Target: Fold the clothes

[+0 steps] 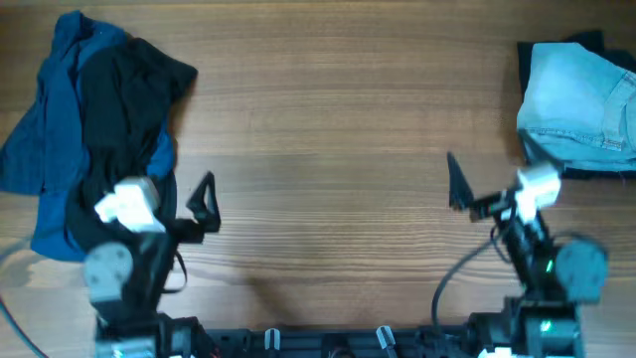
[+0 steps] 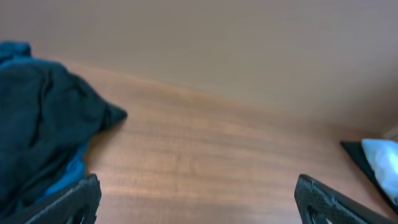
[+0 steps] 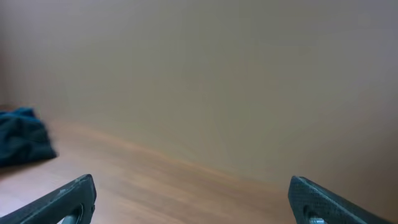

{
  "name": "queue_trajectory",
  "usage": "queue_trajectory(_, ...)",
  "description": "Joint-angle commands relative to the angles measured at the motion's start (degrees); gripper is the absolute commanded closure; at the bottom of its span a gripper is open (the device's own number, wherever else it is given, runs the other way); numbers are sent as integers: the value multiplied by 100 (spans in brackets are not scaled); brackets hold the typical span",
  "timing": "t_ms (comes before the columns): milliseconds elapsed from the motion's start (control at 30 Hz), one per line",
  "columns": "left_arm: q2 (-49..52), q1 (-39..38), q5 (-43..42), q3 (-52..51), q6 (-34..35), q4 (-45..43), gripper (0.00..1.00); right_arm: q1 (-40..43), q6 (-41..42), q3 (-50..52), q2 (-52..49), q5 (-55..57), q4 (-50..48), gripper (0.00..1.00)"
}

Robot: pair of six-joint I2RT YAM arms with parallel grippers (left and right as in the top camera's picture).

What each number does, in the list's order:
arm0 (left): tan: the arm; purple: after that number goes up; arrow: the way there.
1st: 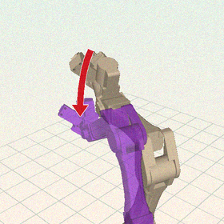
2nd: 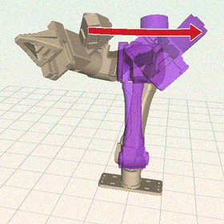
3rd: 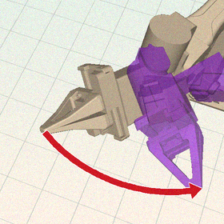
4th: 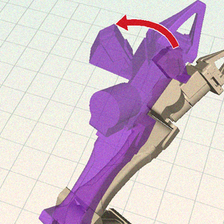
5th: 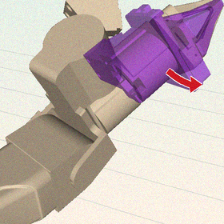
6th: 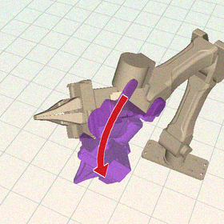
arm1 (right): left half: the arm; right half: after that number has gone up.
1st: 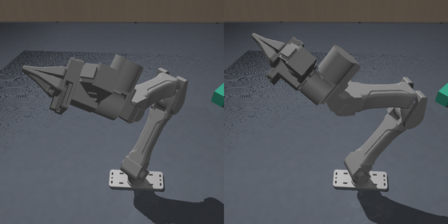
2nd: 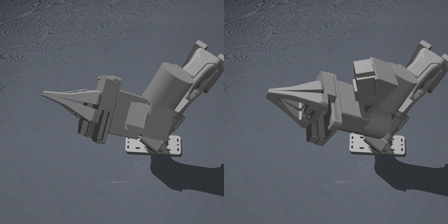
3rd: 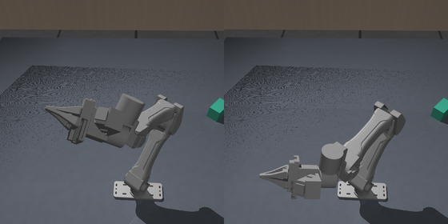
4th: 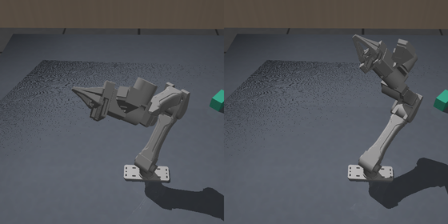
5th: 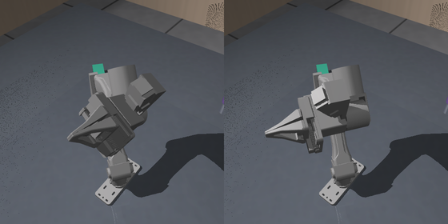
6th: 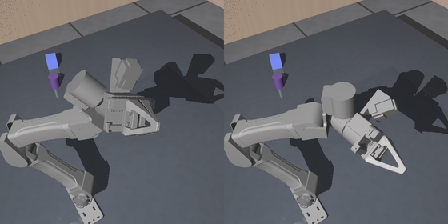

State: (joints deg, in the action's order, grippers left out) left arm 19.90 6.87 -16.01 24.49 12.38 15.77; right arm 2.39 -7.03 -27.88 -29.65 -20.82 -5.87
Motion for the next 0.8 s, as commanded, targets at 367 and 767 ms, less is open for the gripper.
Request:
queue_trajectory(367,4216,2,-92,4079,-13,3554,0,-31,332,-4035,-4819,-1513,3268,0)
queue_trajectory(767,5475,2,-927,4079,31,3303,0,-72,848,-4026,-6033,-2553,2983,0)
